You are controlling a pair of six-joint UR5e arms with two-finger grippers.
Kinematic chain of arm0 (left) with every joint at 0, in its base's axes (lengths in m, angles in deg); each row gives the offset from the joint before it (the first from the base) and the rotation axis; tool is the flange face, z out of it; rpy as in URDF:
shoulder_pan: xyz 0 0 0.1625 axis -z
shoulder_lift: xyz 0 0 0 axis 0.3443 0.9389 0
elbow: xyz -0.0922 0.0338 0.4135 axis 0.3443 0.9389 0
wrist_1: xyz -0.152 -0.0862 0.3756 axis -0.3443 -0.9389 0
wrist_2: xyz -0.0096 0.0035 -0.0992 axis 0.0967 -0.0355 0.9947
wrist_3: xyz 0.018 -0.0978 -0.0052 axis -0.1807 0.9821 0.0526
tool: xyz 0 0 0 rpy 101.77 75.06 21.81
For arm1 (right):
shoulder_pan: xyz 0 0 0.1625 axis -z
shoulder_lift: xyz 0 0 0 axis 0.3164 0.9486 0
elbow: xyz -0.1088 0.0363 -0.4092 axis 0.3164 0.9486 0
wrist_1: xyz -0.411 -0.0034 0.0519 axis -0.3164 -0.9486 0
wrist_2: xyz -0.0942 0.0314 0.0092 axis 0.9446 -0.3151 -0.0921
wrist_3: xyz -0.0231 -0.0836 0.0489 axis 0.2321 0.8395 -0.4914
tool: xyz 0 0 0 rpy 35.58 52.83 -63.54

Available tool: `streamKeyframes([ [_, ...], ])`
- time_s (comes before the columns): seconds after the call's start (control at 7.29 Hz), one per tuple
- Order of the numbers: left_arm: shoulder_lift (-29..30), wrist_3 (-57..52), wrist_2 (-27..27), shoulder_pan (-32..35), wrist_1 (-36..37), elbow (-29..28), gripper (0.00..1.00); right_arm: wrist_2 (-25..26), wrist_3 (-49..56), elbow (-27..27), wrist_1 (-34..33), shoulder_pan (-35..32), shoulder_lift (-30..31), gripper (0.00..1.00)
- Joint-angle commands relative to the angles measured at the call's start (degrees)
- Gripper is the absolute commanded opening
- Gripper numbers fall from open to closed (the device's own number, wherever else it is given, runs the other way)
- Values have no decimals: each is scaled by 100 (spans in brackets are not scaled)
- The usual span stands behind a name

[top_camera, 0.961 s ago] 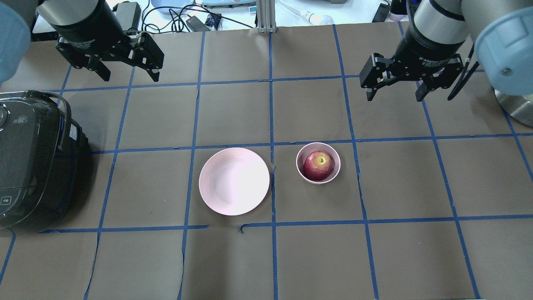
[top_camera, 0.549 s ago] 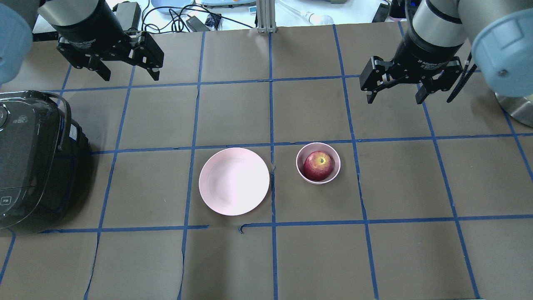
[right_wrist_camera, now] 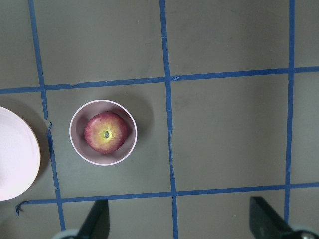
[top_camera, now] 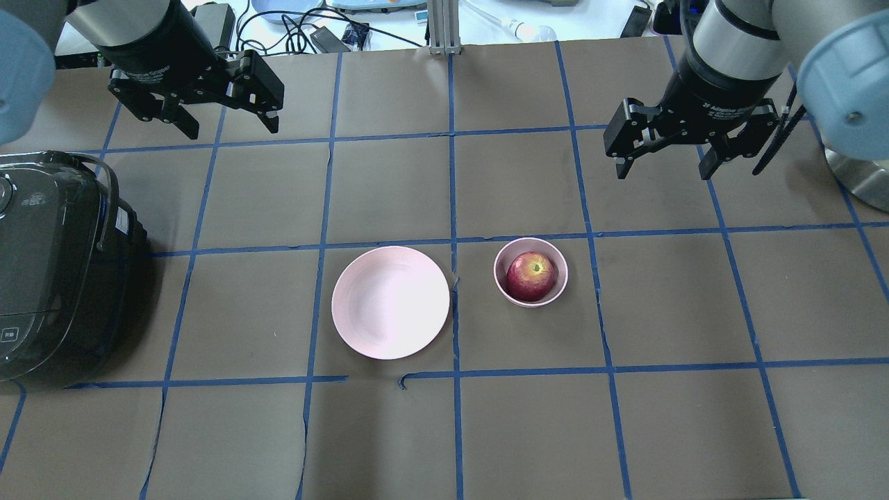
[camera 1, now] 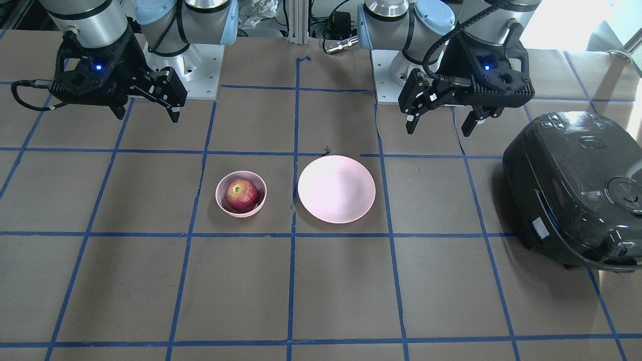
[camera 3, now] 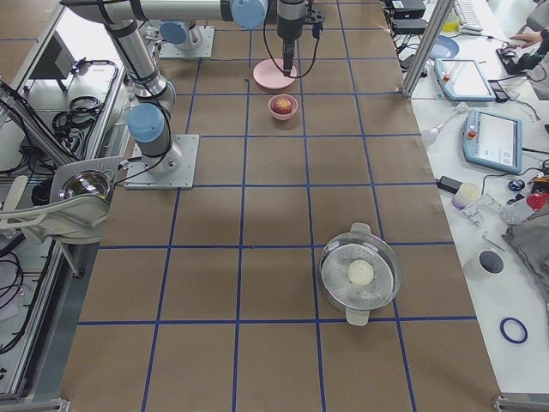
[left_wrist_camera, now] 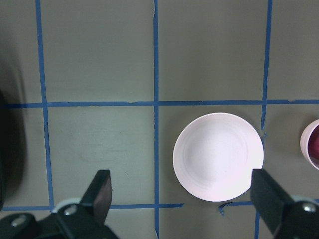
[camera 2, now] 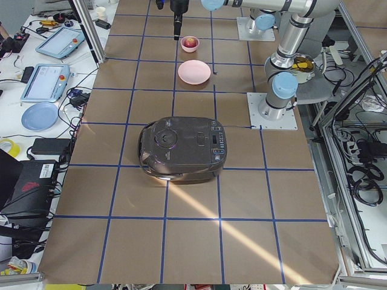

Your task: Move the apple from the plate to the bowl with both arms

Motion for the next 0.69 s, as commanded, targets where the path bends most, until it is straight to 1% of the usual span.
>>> streamKeyframes([
  [0.0,-12,-27,-9,-3,0,11,100,44,0,-21,19,5,8,100],
  [0.41,5,-27,9,-11,0,11,100,140,0,-21,19,5,-1,100],
  [0.55,-4,-35,0,-20,0,2,100,324,0,-21,10,5,-10,100],
])
